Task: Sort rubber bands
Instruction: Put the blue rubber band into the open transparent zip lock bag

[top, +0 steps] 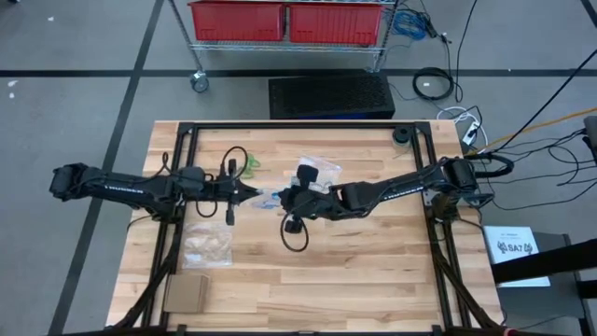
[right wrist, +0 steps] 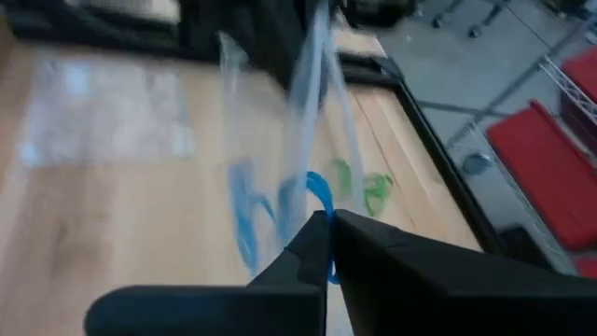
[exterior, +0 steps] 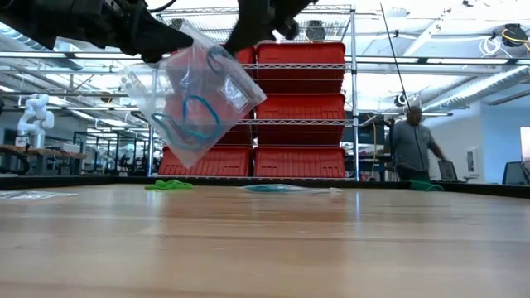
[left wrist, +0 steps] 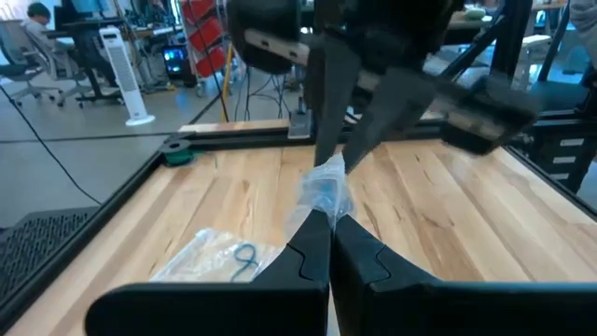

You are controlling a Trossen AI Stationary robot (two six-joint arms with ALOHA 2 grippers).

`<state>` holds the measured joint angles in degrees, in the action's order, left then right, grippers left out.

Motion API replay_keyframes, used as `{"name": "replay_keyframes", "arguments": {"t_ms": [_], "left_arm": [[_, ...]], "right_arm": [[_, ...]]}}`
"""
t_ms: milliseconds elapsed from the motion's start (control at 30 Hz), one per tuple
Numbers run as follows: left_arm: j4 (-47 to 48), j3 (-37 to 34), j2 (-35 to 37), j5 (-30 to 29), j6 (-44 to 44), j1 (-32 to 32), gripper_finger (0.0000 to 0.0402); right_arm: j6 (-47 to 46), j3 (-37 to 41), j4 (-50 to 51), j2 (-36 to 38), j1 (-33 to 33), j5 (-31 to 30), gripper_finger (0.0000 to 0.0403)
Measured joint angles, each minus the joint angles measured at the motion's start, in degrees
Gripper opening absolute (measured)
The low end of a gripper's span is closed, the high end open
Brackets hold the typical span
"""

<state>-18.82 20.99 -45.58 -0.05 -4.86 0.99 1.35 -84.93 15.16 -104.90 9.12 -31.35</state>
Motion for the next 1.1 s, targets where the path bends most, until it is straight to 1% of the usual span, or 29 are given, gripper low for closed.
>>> {"name": "replay_keyframes", "arguments": {"t_ms": [67, 167, 433, 500, 567, 633, 700, 767, 867, 900, 1033, 1100], "left_arm": [[0.27, 0.00, -0.11, 0.00, 0.00, 0.00, 0.0000], [0.00, 0.00, -0.07, 0.00, 0.03, 0.00, 0.0000], [0.31, 0.00, -0.09, 0.00, 0.04, 0.00, 0.0000], [0.30, 0.00, -0.07, -0.02, 0.03, 0.00, 0.0000], [0.34, 0.00, -0.07, -0.02, 0.02, 0.00, 0.0000], [0.48, 0.00, -0.07, -0.02, 0.01, 0.01, 0.0000], [1.03, 0.02, -0.13, -0.04, 0.00, 0.00, 0.0000], [2.06, 0.00, -0.16, -0.47, 0.00, 0.00, 0.0000], [3.34, 0.00, -0.16, -2.71, -0.01, 0.01, 0.0000], [4.17, 0.01, -0.35, -3.27, -0.02, 0.02, 0.0000], [5.90, 0.02, -2.23, -3.47, -0.02, -0.45, 0.0000], [5.29, 0.02, -3.93, -3.48, -0.08, -1.55, 0.0000]], "right_arm": [[0.29, -0.02, -2.22, 0.11, -0.24, 1.95, 0.0008], [1.38, -0.02, -4.43, 0.20, -0.35, 3.05, 0.0034], [0.35, -0.02, -6.65, 0.20, -0.33, 3.05, 0.0144], [-0.70, -0.02, -5.94, 0.35, -0.33, 3.08, 0.0159], [-0.84, -0.02, -5.06, 0.68, -0.33, 3.06, 0.0164], [-0.87, -0.02, -3.28, 1.68, -0.32, 3.06, 0.0157], [-1.26, -0.04, -1.47, 3.02, 0.08, 2.88, 0.0137], [-1.81, -0.04, 1.69, 4.66, 0.80, 2.75, 0.0102], [-3.56, -0.04, 6.98, 6.97, 2.44, 2.42, 0.0029], [-4.42, -0.08, 8.72, 7.50, 3.07, 2.37, 0.0015], [-11.27, 0.43, 17.83, 7.86, 5.64, 1.23, 0.0004], [-15.32, 3.22, 19.07, 7.87, 6.99, 1.24, 0.0001]]}}
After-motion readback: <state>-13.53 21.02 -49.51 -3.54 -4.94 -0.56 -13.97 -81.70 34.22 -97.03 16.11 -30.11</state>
